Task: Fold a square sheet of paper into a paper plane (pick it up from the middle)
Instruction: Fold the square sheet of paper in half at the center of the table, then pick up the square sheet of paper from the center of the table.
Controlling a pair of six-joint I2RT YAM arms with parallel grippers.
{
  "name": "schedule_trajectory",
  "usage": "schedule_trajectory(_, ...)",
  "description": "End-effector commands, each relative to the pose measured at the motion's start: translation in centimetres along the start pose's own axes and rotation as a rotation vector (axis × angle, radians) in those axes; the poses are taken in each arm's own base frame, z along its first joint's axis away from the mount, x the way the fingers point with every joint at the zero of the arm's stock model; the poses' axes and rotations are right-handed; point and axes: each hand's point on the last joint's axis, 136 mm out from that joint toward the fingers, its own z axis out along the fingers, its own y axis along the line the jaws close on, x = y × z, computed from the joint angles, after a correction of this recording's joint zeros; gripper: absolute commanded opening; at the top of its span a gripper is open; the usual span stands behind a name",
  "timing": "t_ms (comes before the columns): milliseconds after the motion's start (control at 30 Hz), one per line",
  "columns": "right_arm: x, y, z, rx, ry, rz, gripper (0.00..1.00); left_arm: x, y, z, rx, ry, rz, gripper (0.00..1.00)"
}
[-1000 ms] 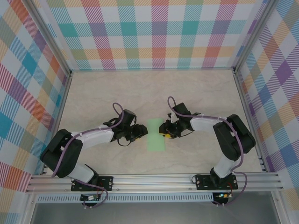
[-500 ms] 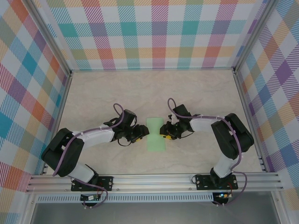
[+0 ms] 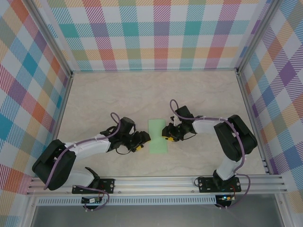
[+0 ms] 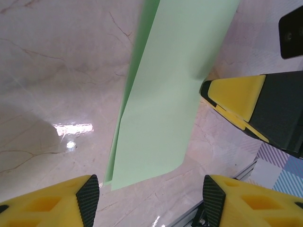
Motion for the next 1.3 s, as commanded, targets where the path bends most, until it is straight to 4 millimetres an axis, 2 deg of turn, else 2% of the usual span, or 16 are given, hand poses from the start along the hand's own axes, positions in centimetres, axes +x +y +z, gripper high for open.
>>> schedule_trajectory(0, 1.7, -3.7, 1.3, 0.107, 0.046, 0.050, 0.36, 1.0, -0.7, 0.7, 0.025, 0.043, 0.001, 0.61)
schedule_trajectory(333, 1.6, -3.9, 1.4, 0.114, 0.051, 0.052, 0.36, 1.8, 0.3, 2.7, -0.019, 0.082, 0.010, 0.58)
schedule_trajectory(567, 1.8, -4.2, 1.7, 0.120, 0.061, 0.060, 0.35, 1.9, -0.1, 2.9, -0.010, 0.087, 0.022, 0.56)
schedule_trajectory(800, 1.8, -4.3, 1.8, 0.124, 0.067, 0.065, 0.35, 2.0, 0.3, 3.4, -0.021, 0.097, 0.021, 0.52)
schedule_trajectory(1267, 2.0, -4.6, 2.1, 0.125, 0.076, 0.072, 0.36, 2.5, -0.5, 4.3, 0.002, 0.128, 0.047, 0.45)
